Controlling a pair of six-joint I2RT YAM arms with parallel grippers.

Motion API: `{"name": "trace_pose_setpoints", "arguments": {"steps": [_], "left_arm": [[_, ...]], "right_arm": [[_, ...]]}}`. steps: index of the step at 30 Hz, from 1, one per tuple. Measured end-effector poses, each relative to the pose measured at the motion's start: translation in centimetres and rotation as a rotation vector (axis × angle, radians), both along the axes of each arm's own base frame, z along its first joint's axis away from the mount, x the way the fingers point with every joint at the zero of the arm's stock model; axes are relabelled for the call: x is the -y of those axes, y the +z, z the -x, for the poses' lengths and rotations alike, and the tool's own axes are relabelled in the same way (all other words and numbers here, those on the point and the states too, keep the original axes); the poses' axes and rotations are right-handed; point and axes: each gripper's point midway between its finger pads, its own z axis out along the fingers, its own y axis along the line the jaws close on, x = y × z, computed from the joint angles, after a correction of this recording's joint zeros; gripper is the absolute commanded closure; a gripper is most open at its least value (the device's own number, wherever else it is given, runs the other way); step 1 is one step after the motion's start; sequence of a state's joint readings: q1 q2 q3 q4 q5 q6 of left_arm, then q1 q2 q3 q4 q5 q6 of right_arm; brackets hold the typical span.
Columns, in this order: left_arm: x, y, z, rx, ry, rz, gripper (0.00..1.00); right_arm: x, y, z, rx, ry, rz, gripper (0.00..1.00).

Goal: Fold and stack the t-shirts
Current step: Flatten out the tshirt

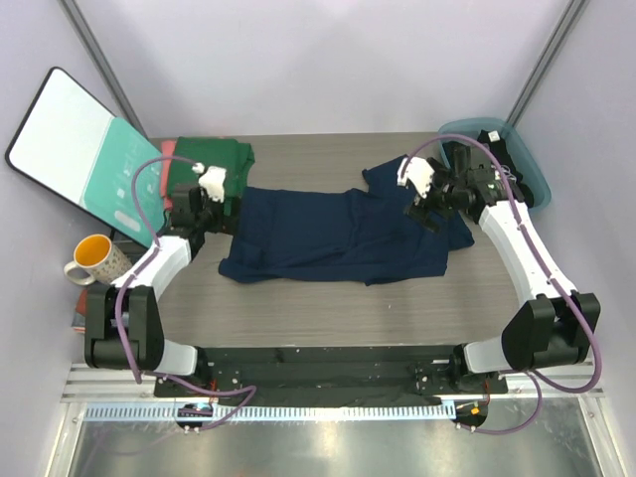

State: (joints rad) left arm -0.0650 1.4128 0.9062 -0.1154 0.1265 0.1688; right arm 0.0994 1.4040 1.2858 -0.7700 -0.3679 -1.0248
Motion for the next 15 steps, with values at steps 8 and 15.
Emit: {"name": "trace_pose_setpoints", "arguments": {"steps": [8,15], "left_arm": [[-2.9,-6.8,2.4,0.036,0.225,0.105,0.0],[-4.1,-6.9,2.4,0.14,0.305,0.112,0.0]], "right_arm": [[-1.0,1.7,-1.2,0.072,-0.029,-0.049,0.0],[-2.1,1.8,-1.2,0.075,-0.027,-0.052,0.0]]}}
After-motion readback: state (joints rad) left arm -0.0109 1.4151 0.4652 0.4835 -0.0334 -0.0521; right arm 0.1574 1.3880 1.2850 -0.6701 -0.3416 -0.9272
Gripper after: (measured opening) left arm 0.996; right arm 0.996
